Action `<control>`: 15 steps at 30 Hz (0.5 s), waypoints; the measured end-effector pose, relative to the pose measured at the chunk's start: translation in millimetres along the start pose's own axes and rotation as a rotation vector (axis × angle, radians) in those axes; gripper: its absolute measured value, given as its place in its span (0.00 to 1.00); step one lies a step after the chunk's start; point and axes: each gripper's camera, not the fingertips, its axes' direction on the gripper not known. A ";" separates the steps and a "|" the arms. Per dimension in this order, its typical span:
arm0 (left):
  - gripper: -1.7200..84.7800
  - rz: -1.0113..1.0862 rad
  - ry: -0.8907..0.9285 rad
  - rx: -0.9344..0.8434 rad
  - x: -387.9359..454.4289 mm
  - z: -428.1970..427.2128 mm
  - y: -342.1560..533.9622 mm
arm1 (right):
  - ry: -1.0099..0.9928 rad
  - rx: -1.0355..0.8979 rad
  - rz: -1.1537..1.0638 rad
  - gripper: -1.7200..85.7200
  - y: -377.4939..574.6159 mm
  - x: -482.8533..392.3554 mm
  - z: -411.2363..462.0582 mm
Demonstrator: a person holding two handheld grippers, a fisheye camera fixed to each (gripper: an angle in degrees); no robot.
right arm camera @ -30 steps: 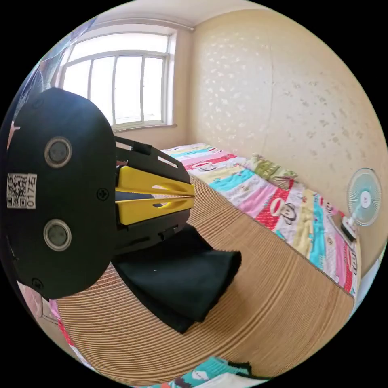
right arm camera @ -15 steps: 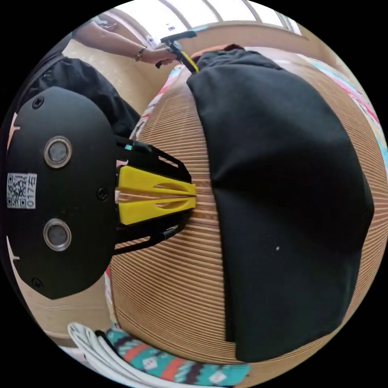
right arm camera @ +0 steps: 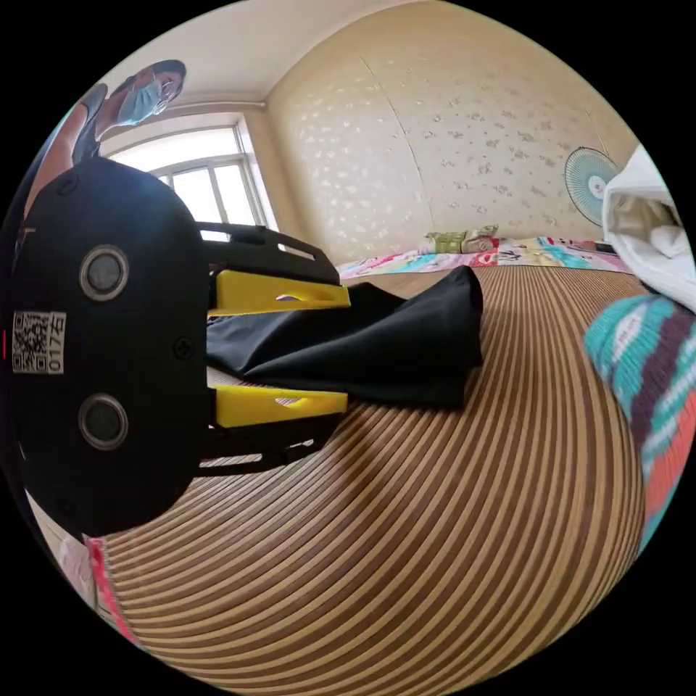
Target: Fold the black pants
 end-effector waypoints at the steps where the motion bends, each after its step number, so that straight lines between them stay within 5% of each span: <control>1: 0.02 -0.020 0.031 0.005 1.3 3.2 -0.3 | -0.008 -0.012 0.004 0.16 -7.1 -2.9 5.3; 4: 0.06 -0.049 0.115 0.018 6.1 12.0 -4.1 | 0.096 -0.118 0.101 0.06 -30.6 -18.7 30.5; 11: 0.19 -0.111 0.243 0.143 -6.5 -3.6 -32.6 | 0.044 -0.145 -0.237 0.03 19.8 -107.5 -29.0; 15: 0.21 -0.133 0.257 0.237 -19.4 -21.0 -58.4 | 0.385 -0.012 -0.296 0.06 55.2 -87.3 -108.3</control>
